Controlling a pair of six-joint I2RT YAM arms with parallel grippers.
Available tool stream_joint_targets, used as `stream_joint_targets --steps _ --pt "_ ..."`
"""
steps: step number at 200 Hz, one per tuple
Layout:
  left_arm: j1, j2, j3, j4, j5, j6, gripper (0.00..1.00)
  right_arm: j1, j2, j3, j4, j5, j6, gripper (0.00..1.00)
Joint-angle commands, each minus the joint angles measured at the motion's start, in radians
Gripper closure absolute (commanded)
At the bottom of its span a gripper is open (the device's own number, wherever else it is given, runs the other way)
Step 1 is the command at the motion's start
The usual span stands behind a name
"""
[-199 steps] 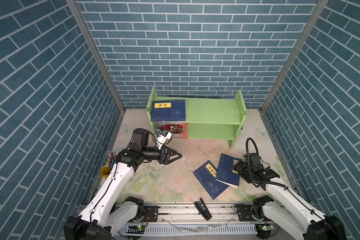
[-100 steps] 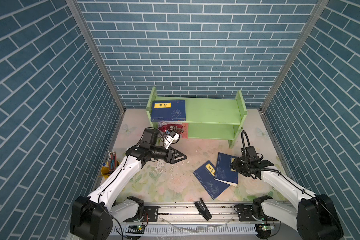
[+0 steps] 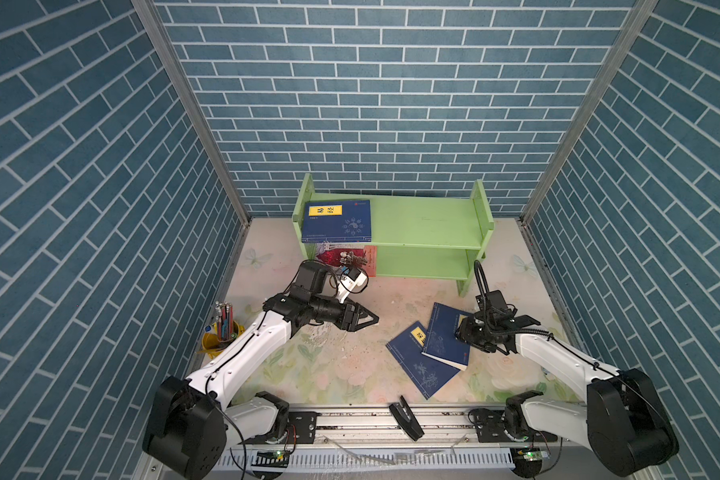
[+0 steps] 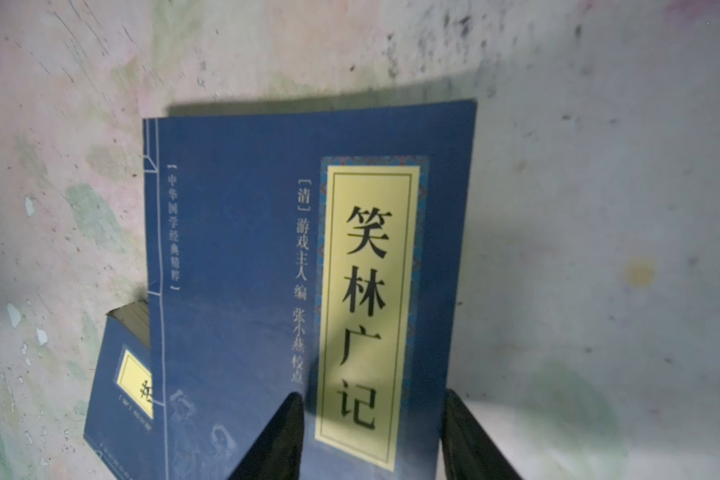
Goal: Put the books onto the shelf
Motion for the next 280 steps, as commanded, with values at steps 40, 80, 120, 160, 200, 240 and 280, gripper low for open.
stream_joint_targets --steps 40,80,120,160,200,240,280 --pt "-0.074 0.059 -0.018 0.066 -0.040 0.010 0.39 0.145 0.073 0.060 -0.030 0.148 -0.005 0.51" --pt "-0.146 0.109 -0.007 0.065 -0.073 0.070 0.39 0.226 0.027 0.014 -0.004 0.242 0.044 0.56" --pt "-0.180 0.181 0.000 0.083 -0.103 0.124 0.41 0.312 -0.004 0.015 0.003 0.320 0.057 0.57" --pt "-0.198 0.267 0.008 0.188 -0.091 0.028 0.41 0.385 -0.023 0.005 0.032 0.368 0.074 0.57" --pt "-0.212 0.383 0.014 0.266 -0.120 -0.044 0.43 0.444 0.016 0.007 0.039 0.413 0.092 0.57" --pt "-0.217 0.412 -0.021 0.427 -0.128 -0.095 0.45 0.497 0.061 0.018 0.044 0.441 0.109 0.56" --pt "-0.241 0.463 0.032 0.382 -0.155 -0.078 0.46 0.506 0.016 -0.036 0.118 0.435 0.142 0.56"
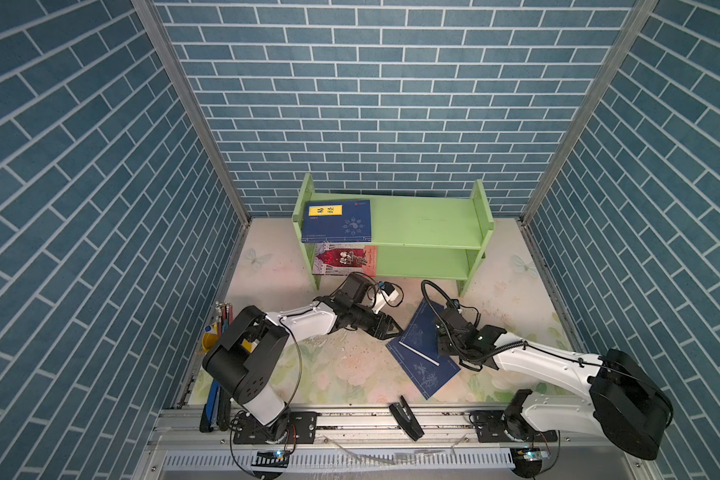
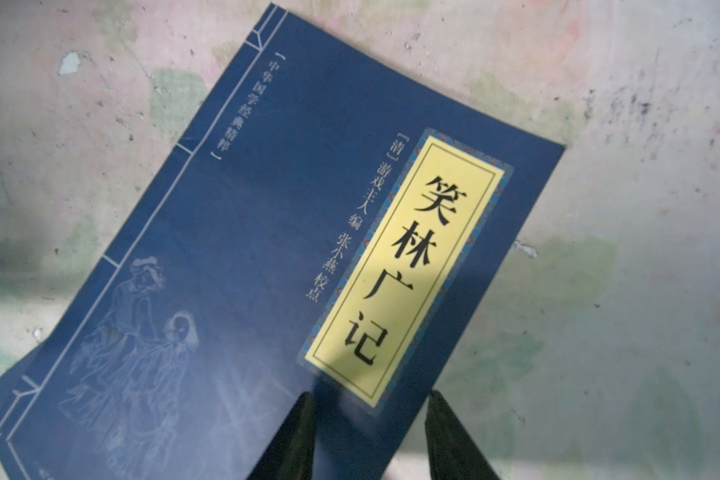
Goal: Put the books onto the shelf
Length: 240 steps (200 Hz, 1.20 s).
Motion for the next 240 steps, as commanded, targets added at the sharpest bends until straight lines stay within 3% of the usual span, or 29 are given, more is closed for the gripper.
stream_joint_targets --steps 1,62,132,240 --pt "-0.019 0.042 0.036 0.010 -0.019 -0.003 0.46 0.013 -0.025 -0.044 0.036 0.003 0.047 0.56" --pt "-0.035 0.148 0.057 0.043 -0.067 -0.075 0.46 0.020 -0.087 -0.086 0.062 -0.003 0.060 0.55" --pt "-0.061 0.215 0.103 0.029 0.007 -0.085 0.49 0.032 -0.059 -0.100 0.145 -0.041 0.043 0.55" --pt "-0.066 0.127 0.097 -0.058 0.010 -0.056 0.54 0.074 -0.026 -0.057 0.208 -0.054 0.018 0.55"
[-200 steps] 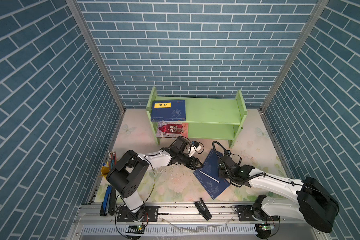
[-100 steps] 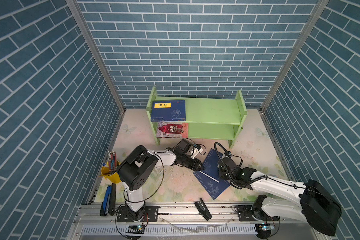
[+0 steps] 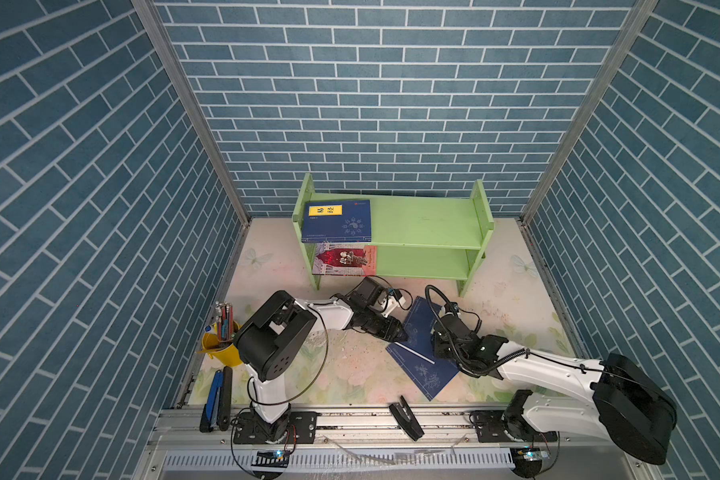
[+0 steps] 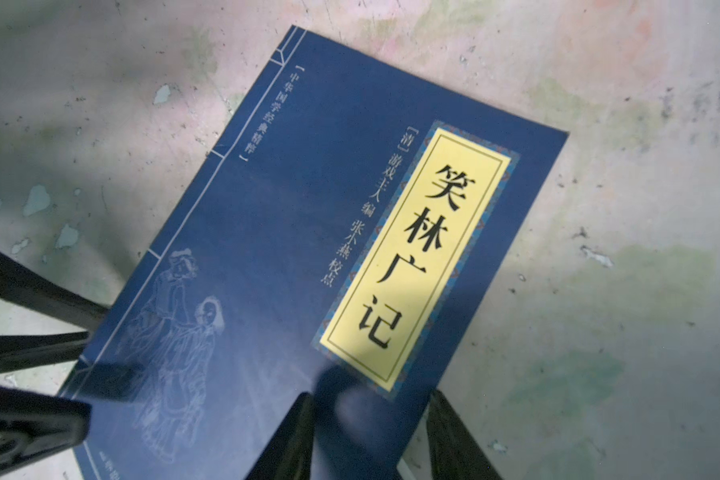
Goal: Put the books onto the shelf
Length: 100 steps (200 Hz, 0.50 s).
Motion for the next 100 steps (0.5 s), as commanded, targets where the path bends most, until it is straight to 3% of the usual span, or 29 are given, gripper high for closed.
stream_joint_targets --steps 1,100 --pt "-0.018 -0.054 0.007 -0.022 0.036 0.026 0.54 0.029 0.012 0.030 0.034 -0.035 -0.012 0.55" --pt "-0.019 -0.142 -0.108 -0.078 0.060 -0.007 0.57 0.085 0.004 0.083 0.004 -0.047 -0.011 0.54"
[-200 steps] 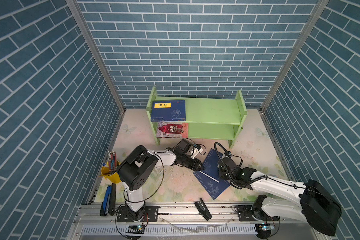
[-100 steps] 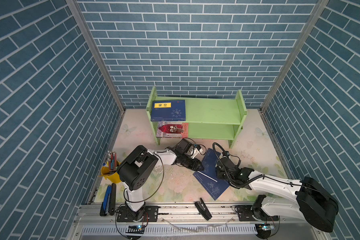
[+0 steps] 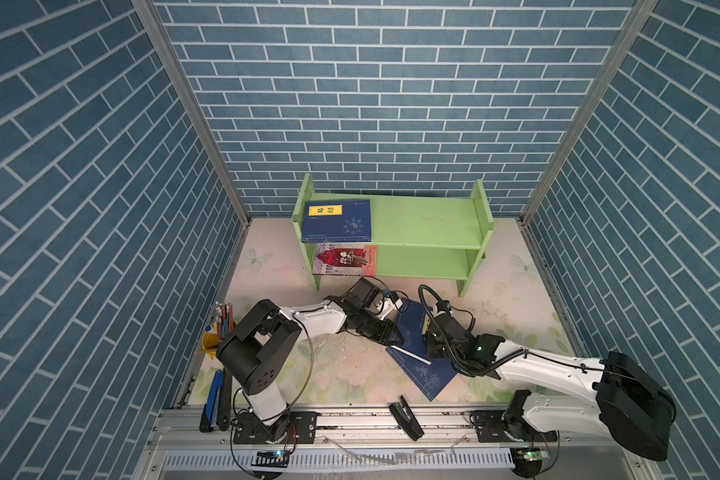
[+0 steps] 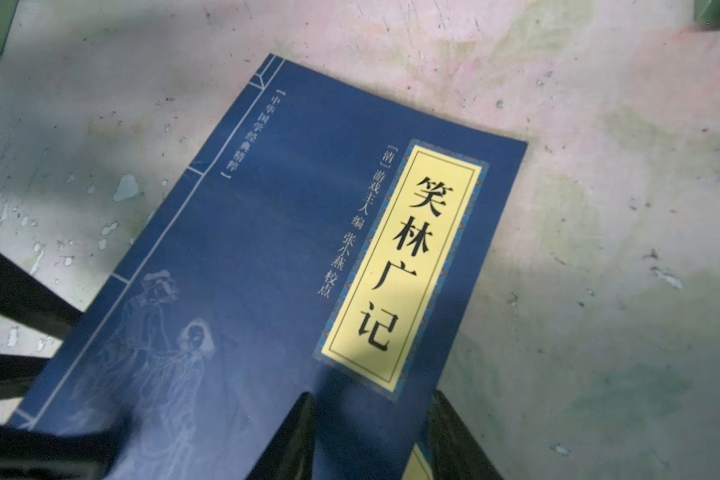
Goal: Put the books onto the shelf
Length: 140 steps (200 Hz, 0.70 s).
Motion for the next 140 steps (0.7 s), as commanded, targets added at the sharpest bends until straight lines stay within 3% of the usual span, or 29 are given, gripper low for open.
stream_joint_targets --steps 1,89,112,140 --pt "-0.015 -0.027 -0.048 0.000 0.043 -0.005 0.57 0.022 -0.005 0.031 0.006 -0.036 -0.006 0.54" --pt "-0.014 -0.072 -0.116 0.140 0.041 -0.138 0.56 0.033 -0.145 -0.083 0.021 -0.036 0.122 0.49" --pt "-0.012 -0.046 -0.098 0.119 0.025 -0.128 0.49 0.031 -0.139 -0.076 -0.053 -0.012 0.154 0.47" --pt "-0.003 -0.039 -0.061 0.029 -0.054 -0.061 0.48 0.031 -0.134 -0.064 -0.111 0.009 0.167 0.43"
